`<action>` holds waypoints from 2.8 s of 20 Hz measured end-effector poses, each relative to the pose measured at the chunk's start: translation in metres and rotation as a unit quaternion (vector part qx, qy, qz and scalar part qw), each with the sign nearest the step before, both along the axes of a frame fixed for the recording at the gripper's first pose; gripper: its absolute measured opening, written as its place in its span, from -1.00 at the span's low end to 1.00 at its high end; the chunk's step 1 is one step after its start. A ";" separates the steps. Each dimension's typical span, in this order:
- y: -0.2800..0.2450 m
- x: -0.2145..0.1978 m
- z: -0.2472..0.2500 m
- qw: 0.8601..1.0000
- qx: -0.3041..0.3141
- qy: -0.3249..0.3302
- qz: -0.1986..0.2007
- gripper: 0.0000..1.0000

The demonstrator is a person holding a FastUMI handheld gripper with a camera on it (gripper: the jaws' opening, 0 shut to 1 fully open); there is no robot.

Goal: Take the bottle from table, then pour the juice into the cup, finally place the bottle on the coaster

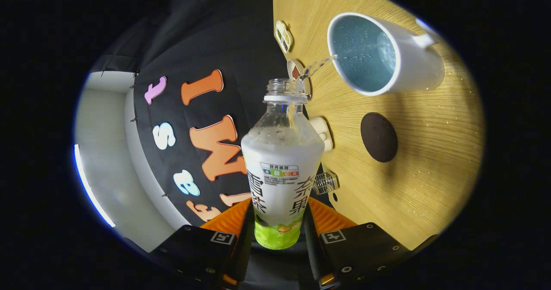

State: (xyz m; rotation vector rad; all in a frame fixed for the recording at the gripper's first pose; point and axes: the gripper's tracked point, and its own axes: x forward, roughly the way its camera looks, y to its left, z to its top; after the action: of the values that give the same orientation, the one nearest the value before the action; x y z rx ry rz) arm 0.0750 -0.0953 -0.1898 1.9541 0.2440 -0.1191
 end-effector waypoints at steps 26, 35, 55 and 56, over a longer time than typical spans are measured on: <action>-0.023 0.005 0.005 0.996 0.080 -0.010 -0.035 0.15; -0.036 0.002 0.018 0.991 0.110 -0.041 -0.061 0.15; -0.047 -0.005 0.033 0.983 0.154 -0.051 -0.088 0.16; -0.044 -0.004 0.027 0.985 0.144 -0.042 -0.082 0.15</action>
State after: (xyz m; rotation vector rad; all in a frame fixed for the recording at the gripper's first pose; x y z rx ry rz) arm 0.0714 -0.1390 -0.1632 2.2615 0.0443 -0.1134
